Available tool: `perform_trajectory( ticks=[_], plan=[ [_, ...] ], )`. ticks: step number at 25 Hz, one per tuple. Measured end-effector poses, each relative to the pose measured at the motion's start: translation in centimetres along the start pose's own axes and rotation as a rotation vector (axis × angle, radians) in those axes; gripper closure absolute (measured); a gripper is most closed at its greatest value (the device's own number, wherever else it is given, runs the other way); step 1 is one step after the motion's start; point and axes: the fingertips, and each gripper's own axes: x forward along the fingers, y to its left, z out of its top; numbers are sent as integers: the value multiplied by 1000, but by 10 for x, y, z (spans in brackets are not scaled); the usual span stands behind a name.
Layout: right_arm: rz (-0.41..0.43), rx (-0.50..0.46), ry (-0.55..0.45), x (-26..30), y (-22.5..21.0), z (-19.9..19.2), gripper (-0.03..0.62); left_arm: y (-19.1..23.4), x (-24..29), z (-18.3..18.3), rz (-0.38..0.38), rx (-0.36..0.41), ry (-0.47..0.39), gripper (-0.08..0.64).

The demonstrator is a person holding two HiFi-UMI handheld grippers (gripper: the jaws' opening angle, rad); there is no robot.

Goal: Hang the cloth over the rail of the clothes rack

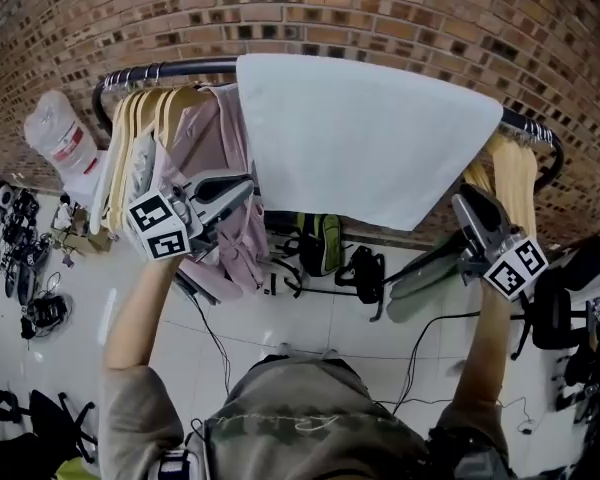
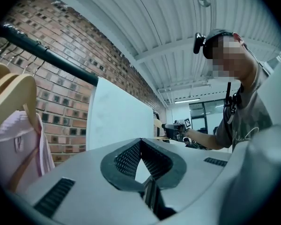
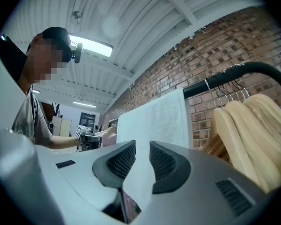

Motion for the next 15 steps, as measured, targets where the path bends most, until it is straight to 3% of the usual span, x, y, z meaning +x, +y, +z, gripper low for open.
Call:
perform_trajectory(
  ticks=[1, 2, 3, 7, 10, 13, 15],
  plan=[
    [-11, 3, -12, 1, 2, 2, 492, -1, -3, -1, -7, -7, -3, 554],
    [-22, 10, -23, 3, 5, 4, 560, -2, -6, -3, -15, -17, -9, 554],
    [-31, 19, -36, 4, 8, 5, 584, -2, -10, -4, -23, -29, -19, 554],
    [-37, -10, -52, 11, 34, 3, 584, -6, -25, -11, -58, -79, -63, 554],
    [-54, -53, -39, 17, 56, -6, 584, -8, -36, -19, -66, -67, -69, 554],
    [-75, -32, -22, 11, 73, -16, 584, -14, -34, -35, -82, -53, -59, 554],
    [-80, -15, -10, 3, 81, -22, 584, -19, -33, -45, -80, -87, -69, 554]
  ],
)
